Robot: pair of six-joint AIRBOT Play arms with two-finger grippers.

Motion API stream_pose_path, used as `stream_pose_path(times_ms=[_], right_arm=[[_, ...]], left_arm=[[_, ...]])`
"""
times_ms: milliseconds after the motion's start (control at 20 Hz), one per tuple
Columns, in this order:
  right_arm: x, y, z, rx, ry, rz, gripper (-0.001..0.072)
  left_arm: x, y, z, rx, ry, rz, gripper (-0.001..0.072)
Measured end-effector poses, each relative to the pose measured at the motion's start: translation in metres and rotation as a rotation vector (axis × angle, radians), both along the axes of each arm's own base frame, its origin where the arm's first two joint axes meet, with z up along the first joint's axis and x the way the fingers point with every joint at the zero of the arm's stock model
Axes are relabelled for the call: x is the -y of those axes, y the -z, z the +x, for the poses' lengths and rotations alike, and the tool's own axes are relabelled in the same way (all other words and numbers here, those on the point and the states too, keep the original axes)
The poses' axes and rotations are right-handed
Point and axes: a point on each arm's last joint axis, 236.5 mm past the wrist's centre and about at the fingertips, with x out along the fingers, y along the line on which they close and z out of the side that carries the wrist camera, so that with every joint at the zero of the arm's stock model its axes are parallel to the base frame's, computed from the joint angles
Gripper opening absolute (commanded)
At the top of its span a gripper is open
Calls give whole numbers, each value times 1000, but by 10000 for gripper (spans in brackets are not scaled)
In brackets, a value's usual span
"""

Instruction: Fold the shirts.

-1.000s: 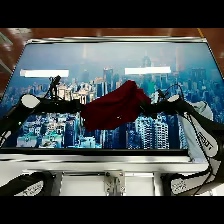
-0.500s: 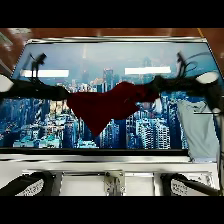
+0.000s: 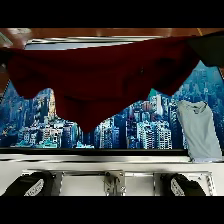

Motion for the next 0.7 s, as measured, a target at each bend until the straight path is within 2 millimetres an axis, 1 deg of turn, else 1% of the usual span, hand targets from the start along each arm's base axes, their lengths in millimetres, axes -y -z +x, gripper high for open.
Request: stream_pose_path(times_ms=[50,100,200,300,350,450,550,600,700], right_arm=[[2,1,-8,-16,16,-10,60],[5,6,-16,-49,31,-21,60],[11,24,-25,-145,59,-44,60],[17,47,-28,-252,80,-61,61],[21,62,-25,-310,91,-69,60],[31,94,-13,-423,117,-81,60],[40,128,3,-528,139,-85,60],[45,148,15,-582,152,-81,61],[54,186,41,-667,181,-68,61]], left_arm=[[-8,-6,-9,18,-27,20,46],[-15,-8,-16,25,-49,38,46],[-26,-3,-22,8,-88,75,45],[-34,8,-14,-21,-117,98,45],[-35,18,-7,-48,-124,105,45],[-37,42,19,-107,-137,114,46],[-36,73,54,-171,-145,114,46],[-33,88,73,-196,-145,106,45],[-24,126,115,-262,-137,76,45]])
